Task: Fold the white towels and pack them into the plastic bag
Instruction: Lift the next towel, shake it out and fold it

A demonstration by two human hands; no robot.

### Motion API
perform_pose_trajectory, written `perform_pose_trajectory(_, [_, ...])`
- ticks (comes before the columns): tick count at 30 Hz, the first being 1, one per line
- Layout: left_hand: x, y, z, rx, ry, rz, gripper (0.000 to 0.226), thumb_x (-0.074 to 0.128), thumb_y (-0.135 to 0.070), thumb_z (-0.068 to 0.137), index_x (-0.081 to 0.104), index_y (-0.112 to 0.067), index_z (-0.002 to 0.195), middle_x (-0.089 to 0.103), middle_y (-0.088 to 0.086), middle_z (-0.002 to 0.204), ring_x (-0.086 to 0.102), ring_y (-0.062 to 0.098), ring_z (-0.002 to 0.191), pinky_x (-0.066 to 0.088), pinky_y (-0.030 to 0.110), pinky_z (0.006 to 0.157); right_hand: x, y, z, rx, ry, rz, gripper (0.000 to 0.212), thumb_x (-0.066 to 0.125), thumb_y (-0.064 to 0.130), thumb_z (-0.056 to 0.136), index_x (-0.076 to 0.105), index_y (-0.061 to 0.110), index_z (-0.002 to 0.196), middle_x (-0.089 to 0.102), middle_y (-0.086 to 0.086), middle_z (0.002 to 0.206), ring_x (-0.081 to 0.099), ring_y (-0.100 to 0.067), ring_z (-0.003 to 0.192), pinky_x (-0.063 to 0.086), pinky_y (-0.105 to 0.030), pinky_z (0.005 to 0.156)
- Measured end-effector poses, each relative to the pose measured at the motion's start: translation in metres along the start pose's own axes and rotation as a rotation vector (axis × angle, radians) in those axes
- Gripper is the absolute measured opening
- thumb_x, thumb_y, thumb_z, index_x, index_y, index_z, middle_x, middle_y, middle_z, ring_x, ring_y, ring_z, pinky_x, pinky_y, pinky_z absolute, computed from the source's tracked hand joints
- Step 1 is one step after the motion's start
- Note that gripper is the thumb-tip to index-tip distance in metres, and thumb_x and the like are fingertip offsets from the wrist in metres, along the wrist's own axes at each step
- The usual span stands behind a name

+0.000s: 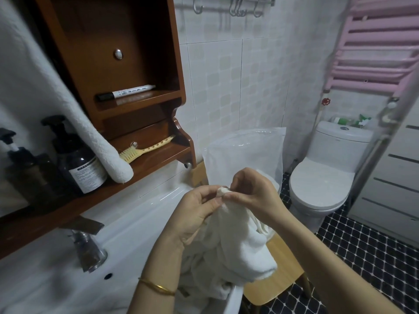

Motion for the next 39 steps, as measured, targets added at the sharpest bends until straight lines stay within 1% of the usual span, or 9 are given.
perform_pose_trajectory(7, [-0.006, -0.027, 0.011, 0.080, -0.218, 0.213, 0.029, 0.041, -0.005, 0.098, 0.061, -0.025, 0.095, 0.065, -0.011, 0.093, 0.060, -0.008, 0.082, 0.048, 0.013, 0.080, 0.002, -0.012, 0.005, -0.011, 0.036, -0.097, 0.023, 0.074, 0.012, 0.079, 0.053, 0.022, 0.079, 0.058, 0.019, 0.070, 0.049, 0.004, 0.061, 0.038, -0.010, 0.058])
perform_pose_trajectory(12, [-0.023, -0.062, 0.025, 0.153, -0.354, 0.194, 0.025, 0.038, -0.011, 0.099, 0.059, -0.019, 0.108, 0.062, 0.003, 0.113, 0.058, 0.018, 0.108, 0.047, 0.038, 0.099, -0.001, -0.040, 0.003, 0.058, 0.059, -0.259, 0.024, 0.055, 0.002, 0.083, 0.050, 0.026, 0.085, 0.054, 0.009, 0.078, 0.045, 0.002, 0.065, 0.037, -0.014, 0.061])
perform_pose_trajectory(16, [-0.035, -0.087, 0.035, 0.218, -0.361, 0.203, 0.027, 0.038, -0.015, 0.099, 0.061, -0.030, 0.101, 0.063, 0.003, 0.113, 0.059, 0.020, 0.109, 0.048, 0.042, 0.098, 0.000, -0.060, 0.001, 0.095, 0.105, -0.391, 0.021, 0.045, -0.002, 0.081, 0.051, 0.014, 0.091, 0.055, 0.000, 0.081, 0.045, -0.004, 0.069, 0.035, -0.012, 0.062])
perform_pose_trajectory(19, [-0.043, -0.098, 0.039, 0.248, -0.365, 0.205, 0.029, 0.039, -0.018, 0.096, 0.062, -0.035, 0.092, 0.064, 0.001, 0.109, 0.060, 0.020, 0.106, 0.051, 0.039, 0.092, -0.003, -0.077, -0.002, 0.147, 0.071, -0.473, 0.013, 0.048, 0.000, 0.081, 0.050, 0.006, 0.092, 0.055, -0.009, 0.085, 0.046, -0.020, 0.076, 0.033, -0.023, 0.063])
perform_pose_trajectory(25, [-0.064, -0.103, 0.036, 0.268, -0.417, 0.180, 0.028, 0.042, -0.023, 0.086, 0.065, -0.036, 0.096, 0.066, 0.001, 0.109, 0.061, 0.021, 0.104, 0.052, 0.037, 0.086, -0.019, -0.101, -0.013, 0.264, 0.003, -0.677, 0.006, 0.050, 0.012, 0.085, 0.045, 0.015, 0.084, 0.054, 0.000, 0.081, 0.046, -0.020, 0.074, 0.031, -0.034, 0.060])
perform_pose_trajectory(30, [-0.084, -0.110, 0.036, 0.300, -0.504, 0.185, 0.031, 0.042, -0.017, 0.094, 0.065, -0.036, 0.095, 0.066, -0.005, 0.103, 0.061, 0.014, 0.097, 0.051, 0.029, 0.077, -0.031, -0.094, -0.016, 0.243, -0.014, -0.598, 0.005, 0.059, 0.011, 0.086, 0.055, 0.009, 0.088, 0.058, 0.002, 0.080, 0.049, -0.017, 0.072, 0.034, -0.018, 0.058])
perform_pose_trajectory(35, [-0.101, -0.123, 0.038, 0.321, -0.574, 0.196, 0.034, 0.041, -0.011, 0.096, 0.063, -0.036, 0.090, 0.064, -0.008, 0.101, 0.060, 0.012, 0.097, 0.052, 0.028, 0.078, -0.062, -0.065, -0.007, 0.224, -0.200, -0.430, 0.037, 0.072, 0.008, 0.080, 0.057, 0.010, 0.114, 0.047, -0.003, 0.106, 0.050, -0.014, 0.080, 0.038, -0.014, 0.070])
perform_pose_trajectory(37, [-0.097, -0.128, 0.041, 0.333, -0.556, 0.210, 0.033, 0.041, -0.011, 0.096, 0.063, -0.036, 0.090, 0.064, -0.007, 0.100, 0.061, 0.013, 0.097, 0.052, 0.028, 0.078, -0.066, -0.062, 0.007, 0.275, -0.144, -0.609, 0.011, 0.070, 0.013, 0.082, 0.062, 0.014, 0.089, 0.050, -0.003, 0.095, 0.050, -0.024, 0.084, 0.037, -0.028, 0.069])
perform_pose_trajectory(39, [-0.089, -0.136, 0.045, 0.355, -0.533, 0.211, 0.033, 0.041, -0.011, 0.097, 0.062, -0.036, 0.093, 0.064, -0.005, 0.102, 0.061, 0.015, 0.098, 0.051, 0.026, 0.077, -0.070, -0.061, 0.020, 0.350, -0.080, -0.820, 0.034, 0.066, 0.017, 0.082, 0.042, 0.017, 0.058, 0.044, -0.003, 0.070, 0.046, -0.028, 0.077, 0.027, -0.032, 0.057])
Point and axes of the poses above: each hand's wrist, its own z-axis towards the middle knuckle, its own x-axis out of the palm, y = z × x, the point moved 10 cm from there along z, towards the middle knuckle
